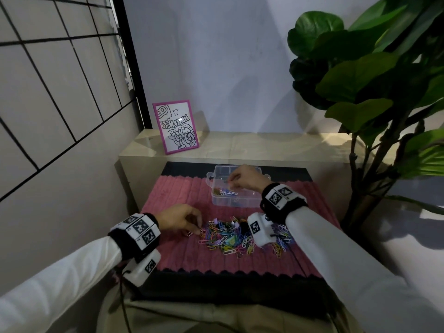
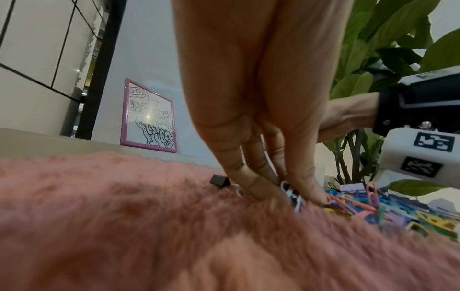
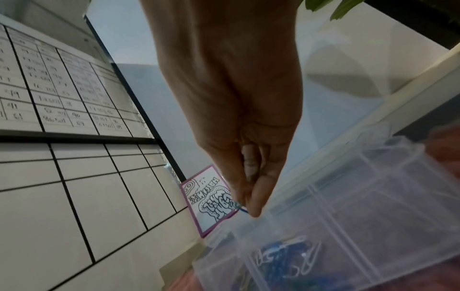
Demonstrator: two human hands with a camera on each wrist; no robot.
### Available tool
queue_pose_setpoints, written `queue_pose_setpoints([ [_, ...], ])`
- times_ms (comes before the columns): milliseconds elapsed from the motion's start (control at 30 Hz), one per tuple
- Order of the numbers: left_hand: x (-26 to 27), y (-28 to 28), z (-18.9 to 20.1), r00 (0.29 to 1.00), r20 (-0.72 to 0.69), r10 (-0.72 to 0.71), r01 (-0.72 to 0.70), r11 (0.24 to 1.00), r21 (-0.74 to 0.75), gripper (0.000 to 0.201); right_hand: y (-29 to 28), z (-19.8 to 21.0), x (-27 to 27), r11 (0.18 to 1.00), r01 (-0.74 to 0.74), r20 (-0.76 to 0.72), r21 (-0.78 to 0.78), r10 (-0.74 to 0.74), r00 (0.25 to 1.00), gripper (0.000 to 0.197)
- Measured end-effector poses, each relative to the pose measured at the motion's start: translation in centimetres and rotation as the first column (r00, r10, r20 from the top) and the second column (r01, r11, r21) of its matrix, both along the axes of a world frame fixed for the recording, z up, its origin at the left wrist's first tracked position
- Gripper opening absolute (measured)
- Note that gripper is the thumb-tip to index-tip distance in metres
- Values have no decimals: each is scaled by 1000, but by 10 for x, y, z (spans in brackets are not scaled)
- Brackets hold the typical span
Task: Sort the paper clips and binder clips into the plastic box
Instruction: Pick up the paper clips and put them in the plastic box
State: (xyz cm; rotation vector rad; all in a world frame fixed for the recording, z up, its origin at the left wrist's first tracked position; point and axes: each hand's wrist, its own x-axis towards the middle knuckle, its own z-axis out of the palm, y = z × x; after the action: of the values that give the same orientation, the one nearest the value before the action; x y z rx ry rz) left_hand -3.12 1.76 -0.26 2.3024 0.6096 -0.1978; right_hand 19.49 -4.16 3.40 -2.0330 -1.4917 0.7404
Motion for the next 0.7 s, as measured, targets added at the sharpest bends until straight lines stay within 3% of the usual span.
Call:
queue_pose_setpoints([
  [100,-2,-1,4,1000,15,14,-12,995,-100,11,-2,-2,-3,996,-80,97,-41,83,992,27],
  [167,-4,1,5,999,29,29,-24,987,-157,14,-5,-2,-2,997,-76,130,29,72,989,24],
  [300,-9,10,13,996,80,51,-36,984,-176,14,-20,0,1,984,-37,34,175,31,999,19],
  [400,-7,18,27,988,125,86,-65,985,-160,12,-35,1,-5,977,-158,32,143,155,987,20],
  [533,21,30,45,976,189,106,-95,993,-68,10,-44,-6,-33,909,-417,230,-14,409,883,18],
  [700,66,40,53,974,201,104,-113,993,33,14,-42,-20,-74,814,-581,329,-11,552,766,17],
])
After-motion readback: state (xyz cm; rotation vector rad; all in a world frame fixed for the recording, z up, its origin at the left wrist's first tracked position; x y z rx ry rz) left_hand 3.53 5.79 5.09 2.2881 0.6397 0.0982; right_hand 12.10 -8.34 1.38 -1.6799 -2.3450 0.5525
